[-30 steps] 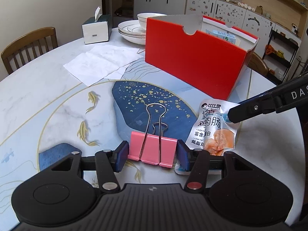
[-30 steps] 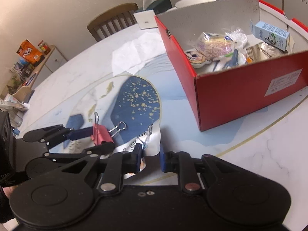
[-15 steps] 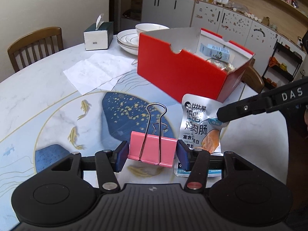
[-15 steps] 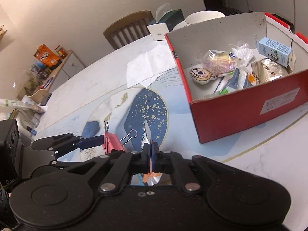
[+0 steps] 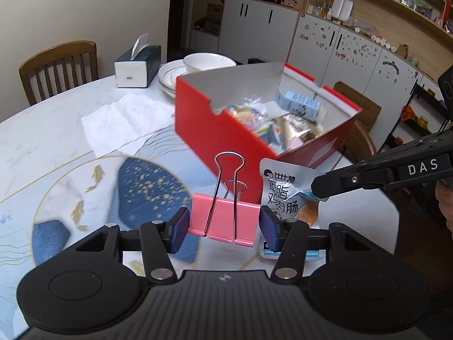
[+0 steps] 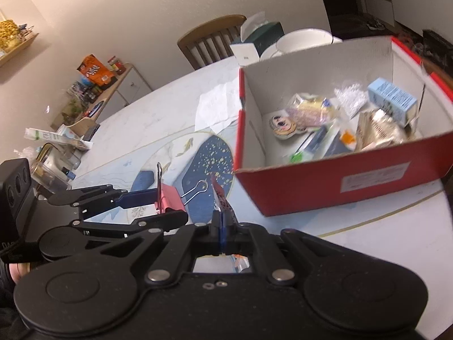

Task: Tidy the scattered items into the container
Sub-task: 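Carry the packet and binder clip into the red box and open both tools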

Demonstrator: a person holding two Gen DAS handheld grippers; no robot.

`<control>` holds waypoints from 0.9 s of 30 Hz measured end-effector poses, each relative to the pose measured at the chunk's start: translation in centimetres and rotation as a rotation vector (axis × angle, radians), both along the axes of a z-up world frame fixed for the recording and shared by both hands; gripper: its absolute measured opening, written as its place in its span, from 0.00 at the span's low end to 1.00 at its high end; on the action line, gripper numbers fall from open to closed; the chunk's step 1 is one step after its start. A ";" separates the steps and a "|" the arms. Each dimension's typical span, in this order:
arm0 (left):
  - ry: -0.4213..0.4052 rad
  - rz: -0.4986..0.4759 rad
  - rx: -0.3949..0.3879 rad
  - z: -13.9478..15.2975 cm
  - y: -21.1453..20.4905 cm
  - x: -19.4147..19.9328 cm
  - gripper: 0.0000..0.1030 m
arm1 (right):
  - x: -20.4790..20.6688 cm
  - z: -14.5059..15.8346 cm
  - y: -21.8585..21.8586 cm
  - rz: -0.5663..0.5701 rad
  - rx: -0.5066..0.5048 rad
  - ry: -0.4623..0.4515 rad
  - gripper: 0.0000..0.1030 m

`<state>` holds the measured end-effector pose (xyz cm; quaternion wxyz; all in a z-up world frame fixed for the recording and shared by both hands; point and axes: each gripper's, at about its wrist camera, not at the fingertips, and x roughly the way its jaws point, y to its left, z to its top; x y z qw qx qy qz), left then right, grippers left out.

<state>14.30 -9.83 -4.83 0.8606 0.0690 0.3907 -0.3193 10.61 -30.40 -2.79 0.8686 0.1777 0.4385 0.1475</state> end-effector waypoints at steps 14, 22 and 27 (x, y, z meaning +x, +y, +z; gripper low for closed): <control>-0.039 -0.021 -0.058 4.9 -6.3 0.9 0.51 | -1.5 7.1 -8.4 0.008 0.001 -0.094 0.00; -0.085 -0.069 -0.022 6.2 -10.1 2.0 0.51 | 0.7 10.4 -12.4 -0.046 -0.006 -0.195 0.00; -0.120 -0.061 0.021 6.2 -12.3 3.5 0.51 | 3.6 9.8 -13.6 -0.072 -0.013 -0.206 0.00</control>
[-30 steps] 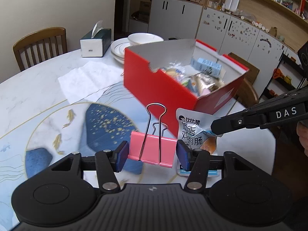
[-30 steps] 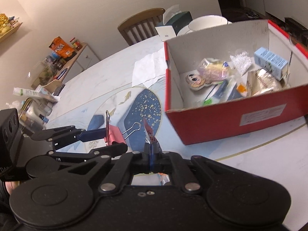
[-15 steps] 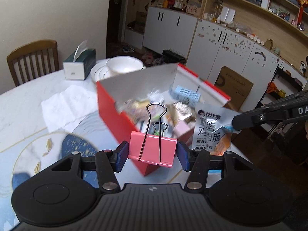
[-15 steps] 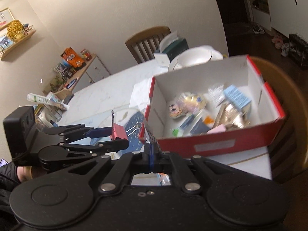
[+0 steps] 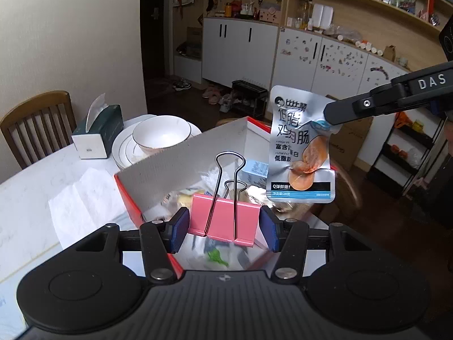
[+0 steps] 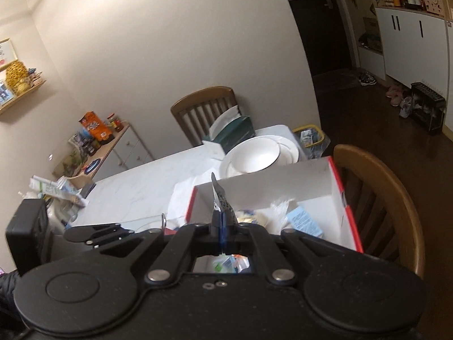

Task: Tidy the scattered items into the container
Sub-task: 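Carry the packet and binder clip into the red box and open both tools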

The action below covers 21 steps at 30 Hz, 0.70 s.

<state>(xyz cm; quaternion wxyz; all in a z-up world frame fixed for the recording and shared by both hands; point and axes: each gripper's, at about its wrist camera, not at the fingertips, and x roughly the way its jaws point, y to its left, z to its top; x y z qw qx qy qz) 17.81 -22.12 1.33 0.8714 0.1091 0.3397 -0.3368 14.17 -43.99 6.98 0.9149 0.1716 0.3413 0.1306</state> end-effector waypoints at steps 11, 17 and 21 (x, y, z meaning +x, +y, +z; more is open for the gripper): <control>0.016 0.051 0.156 -4.0 -3.5 4.7 0.51 | 4.6 -6.2 -1.1 -0.037 0.005 0.101 0.00; 0.078 0.079 0.203 -6.1 -4.7 6.8 0.51 | 5.7 -8.9 -1.3 -0.029 0.028 0.167 0.00; 0.115 0.076 0.254 -7.3 -5.6 7.6 0.51 | 6.2 -10.1 -1.5 -0.025 0.013 0.190 0.00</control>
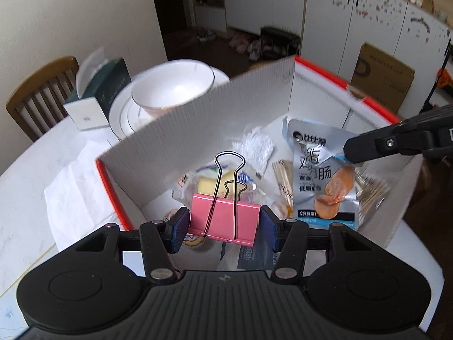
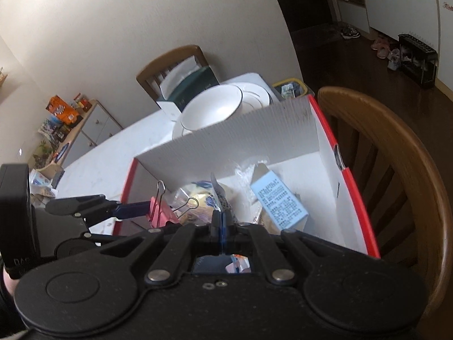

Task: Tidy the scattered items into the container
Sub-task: 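Carry the packet and binder clip into the red box and open both tools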

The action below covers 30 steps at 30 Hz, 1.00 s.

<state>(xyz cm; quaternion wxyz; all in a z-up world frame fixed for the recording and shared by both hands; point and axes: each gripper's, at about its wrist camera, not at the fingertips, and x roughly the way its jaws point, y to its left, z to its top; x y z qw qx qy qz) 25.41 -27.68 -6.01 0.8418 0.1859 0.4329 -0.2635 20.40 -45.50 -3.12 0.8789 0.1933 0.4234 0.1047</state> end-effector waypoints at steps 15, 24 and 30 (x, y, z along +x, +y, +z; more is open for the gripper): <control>0.071 0.016 0.077 -2.1 -1.1 1.4 0.50 | 0.4 -0.8 -0.6 0.012 -0.087 0.029 0.13; 0.041 0.035 0.005 -0.4 0.0 0.0 0.63 | -0.4 -0.7 -1.6 0.019 -0.084 0.052 0.27; 0.015 0.037 -0.070 1.2 0.8 -1.7 0.63 | -0.7 -0.5 -1.1 0.045 -0.088 0.055 0.28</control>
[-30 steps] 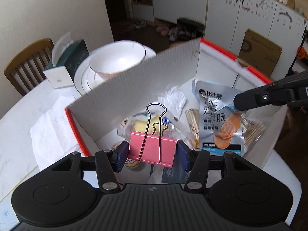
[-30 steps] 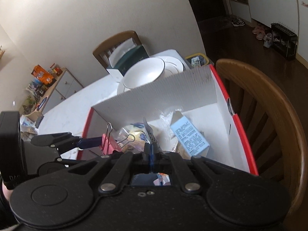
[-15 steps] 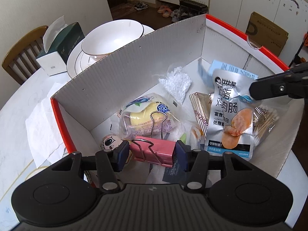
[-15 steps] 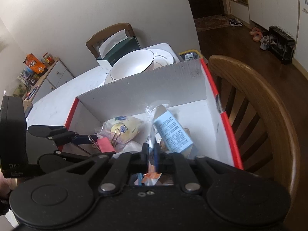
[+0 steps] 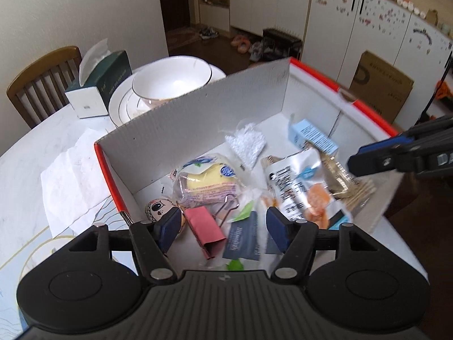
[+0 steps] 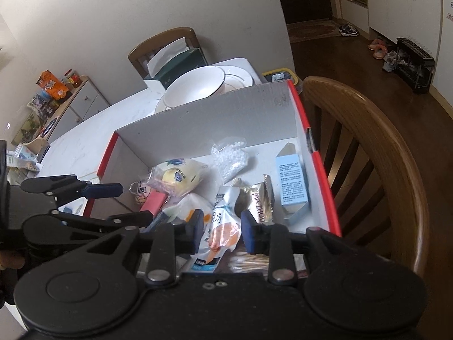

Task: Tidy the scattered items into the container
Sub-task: 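Carry the packet and binder clip into the red box and open both tools, then withdraw both tools up out of the red box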

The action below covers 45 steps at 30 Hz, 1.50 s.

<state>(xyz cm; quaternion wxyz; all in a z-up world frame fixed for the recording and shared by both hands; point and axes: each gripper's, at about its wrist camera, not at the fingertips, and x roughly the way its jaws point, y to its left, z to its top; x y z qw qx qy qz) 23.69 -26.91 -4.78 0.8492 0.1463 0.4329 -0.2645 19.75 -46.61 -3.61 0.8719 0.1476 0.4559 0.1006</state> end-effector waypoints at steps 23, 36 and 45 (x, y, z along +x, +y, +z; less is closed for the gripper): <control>-0.072 0.111 -0.200 3.4 4.0 -5.6 0.79 | -3.1 2.4 2.7 0.063 -0.091 -0.115 0.68; -0.107 0.174 -0.191 4.2 5.1 -7.8 1.00 | -6.0 3.3 3.5 0.057 -0.132 -0.204 0.97; -0.122 0.192 -0.173 4.0 5.4 -9.1 1.00 | -7.5 3.1 4.3 0.031 -0.150 -0.233 0.98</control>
